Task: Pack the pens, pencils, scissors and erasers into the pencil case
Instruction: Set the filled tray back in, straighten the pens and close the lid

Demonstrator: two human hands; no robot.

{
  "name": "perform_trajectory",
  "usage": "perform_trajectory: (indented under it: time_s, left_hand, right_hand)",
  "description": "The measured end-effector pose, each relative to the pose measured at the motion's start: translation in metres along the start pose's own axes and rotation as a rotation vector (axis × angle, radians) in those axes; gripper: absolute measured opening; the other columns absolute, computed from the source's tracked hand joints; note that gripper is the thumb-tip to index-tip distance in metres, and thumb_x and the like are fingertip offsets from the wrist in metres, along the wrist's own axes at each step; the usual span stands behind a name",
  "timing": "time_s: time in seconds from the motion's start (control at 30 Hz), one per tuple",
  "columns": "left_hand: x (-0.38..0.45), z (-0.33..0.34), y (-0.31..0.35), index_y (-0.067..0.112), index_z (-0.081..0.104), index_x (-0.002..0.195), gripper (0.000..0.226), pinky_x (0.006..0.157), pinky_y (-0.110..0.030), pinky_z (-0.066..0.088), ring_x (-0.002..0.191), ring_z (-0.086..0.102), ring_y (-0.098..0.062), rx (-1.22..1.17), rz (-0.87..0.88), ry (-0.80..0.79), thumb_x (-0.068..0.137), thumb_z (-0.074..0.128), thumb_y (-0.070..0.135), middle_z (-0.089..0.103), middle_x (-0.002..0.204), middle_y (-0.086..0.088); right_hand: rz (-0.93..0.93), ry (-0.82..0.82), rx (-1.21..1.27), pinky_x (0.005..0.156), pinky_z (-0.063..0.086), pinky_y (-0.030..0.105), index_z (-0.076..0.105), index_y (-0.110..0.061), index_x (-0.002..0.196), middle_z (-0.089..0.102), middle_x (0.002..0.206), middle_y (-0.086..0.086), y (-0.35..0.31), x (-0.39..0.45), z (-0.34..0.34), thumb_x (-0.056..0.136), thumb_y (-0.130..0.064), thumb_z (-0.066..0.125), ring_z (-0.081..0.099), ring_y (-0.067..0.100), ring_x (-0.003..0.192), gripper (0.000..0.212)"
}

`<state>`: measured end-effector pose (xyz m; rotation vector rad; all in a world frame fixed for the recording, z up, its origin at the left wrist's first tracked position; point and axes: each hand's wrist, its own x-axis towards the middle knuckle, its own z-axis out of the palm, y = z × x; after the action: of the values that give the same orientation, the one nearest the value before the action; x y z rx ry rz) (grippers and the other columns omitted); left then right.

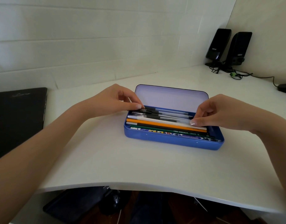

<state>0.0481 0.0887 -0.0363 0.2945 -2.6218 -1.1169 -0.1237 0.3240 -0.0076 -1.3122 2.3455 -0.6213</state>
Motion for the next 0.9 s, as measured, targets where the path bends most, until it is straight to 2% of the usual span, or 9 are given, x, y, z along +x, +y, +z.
perform_trajectory:
  time_s: [0.07, 0.13, 0.23, 0.3, 0.37, 0.47, 0.57, 0.8, 0.9]
  left_hand:
    - [-0.0005, 0.0004, -0.0002, 0.023, 0.076, 0.086, 0.012, 0.092, -0.050, 0.049, 0.092, 0.065, -0.030, -0.016, 0.001, 0.007, 0.079, 0.070, 0.030, 0.075, 0.089, 0.003]
    - [-0.0004, 0.0007, -0.0004, 0.023, 0.076, 0.086, 0.015, 0.093, -0.052, 0.048, 0.094, 0.065, -0.030, -0.028, 0.000, 0.010, 0.077, 0.067, 0.033, 0.075, 0.090, 0.001]
    - [-0.0004, 0.0000, -0.0008, 0.023, 0.076, 0.086, 0.014, 0.095, -0.051, 0.048, 0.095, 0.066, -0.029, -0.034, 0.001, 0.013, 0.078, 0.067, 0.031, 0.075, 0.091, 0.000]
    - [-0.0004, -0.0006, -0.0014, 0.023, 0.076, 0.086, 0.010, 0.095, -0.051, 0.048, 0.095, 0.066, -0.029, -0.034, 0.004, 0.016, 0.080, 0.068, 0.027, 0.075, 0.091, 0.000]
    - [-0.0003, -0.0005, -0.0019, 0.023, 0.076, 0.085, 0.008, 0.095, -0.051, 0.048, 0.095, 0.065, -0.030, -0.030, 0.006, 0.016, 0.082, 0.069, 0.024, 0.075, 0.090, 0.001]
    - [-0.0003, 0.0002, -0.0008, 0.025, 0.076, 0.084, 0.013, 0.094, -0.053, 0.047, 0.094, 0.064, -0.032, -0.027, 0.012, 0.017, 0.076, 0.069, 0.033, 0.075, 0.090, 0.001]
    - [-0.0002, 0.0003, -0.0008, 0.025, 0.076, 0.084, 0.014, 0.094, -0.052, 0.048, 0.094, 0.064, -0.033, -0.032, 0.011, 0.021, 0.075, 0.069, 0.034, 0.075, 0.089, 0.002]
    - [0.0005, -0.0001, -0.0022, 0.018, 0.075, 0.086, 0.008, 0.092, -0.044, 0.048, 0.095, 0.066, -0.027, -0.054, 0.004, 0.041, 0.084, 0.068, 0.018, 0.075, 0.090, 0.001]
    - [0.0014, -0.0006, -0.0035, 0.020, 0.075, 0.085, 0.007, 0.084, -0.041, 0.049, 0.085, 0.063, -0.029, -0.048, 0.005, 0.050, 0.082, 0.070, 0.019, 0.075, 0.085, 0.006]
  right_hand:
    - [0.015, 0.003, -0.012, 0.056, 0.039, 0.018, 0.072, -0.020, 0.064, 0.070, 0.057, -0.011, -0.0009, -0.0003, -0.0003, 0.073, -0.040, 0.074, 0.055, -0.003, 0.049, 0.022]
    - [0.030, 0.027, -0.019, 0.054, 0.035, 0.019, 0.071, -0.016, 0.061, 0.065, 0.052, -0.007, -0.0005, 0.0006, 0.0000, 0.072, -0.042, 0.074, 0.051, 0.002, 0.049, 0.028]
    - [0.050, 0.042, 0.003, 0.054, 0.035, 0.023, 0.071, -0.012, 0.061, 0.062, 0.053, -0.001, 0.0011, 0.0024, 0.0007, 0.074, -0.044, 0.071, 0.047, 0.010, 0.054, 0.035]
    - [0.050, 0.036, 0.021, 0.055, 0.038, 0.022, 0.072, -0.013, 0.064, 0.066, 0.055, -0.002, 0.0015, 0.0030, 0.0008, 0.075, -0.044, 0.070, 0.051, 0.009, 0.055, 0.033]
    - [0.045, 0.027, 0.032, 0.056, 0.040, 0.019, 0.072, -0.014, 0.066, 0.071, 0.061, -0.002, 0.0013, 0.0028, 0.0007, 0.074, -0.043, 0.071, 0.056, 0.006, 0.056, 0.030]
    - [0.013, 0.024, 0.044, 0.048, 0.040, 0.008, 0.069, -0.017, 0.066, 0.070, 0.057, -0.008, 0.0013, 0.0024, 0.0001, 0.071, -0.036, 0.076, 0.059, -0.002, 0.050, 0.021]
    - [-0.010, 0.006, 0.011, 0.046, 0.039, 0.007, 0.069, -0.018, 0.065, 0.068, 0.054, -0.008, 0.0028, 0.0034, 0.0009, 0.069, -0.033, 0.079, 0.055, -0.003, 0.046, 0.018]
    - [-0.027, 0.031, 0.027, 0.044, 0.036, 0.004, 0.066, -0.017, 0.065, 0.062, 0.047, -0.013, 0.0065, 0.0074, 0.0035, 0.071, -0.031, 0.078, 0.052, -0.003, 0.044, 0.020]
    - [-0.029, 0.043, 0.012, 0.047, 0.038, 0.006, 0.065, -0.016, 0.065, 0.062, 0.047, -0.011, 0.0063, 0.0081, 0.0053, 0.072, -0.035, 0.076, 0.051, -0.001, 0.045, 0.023]
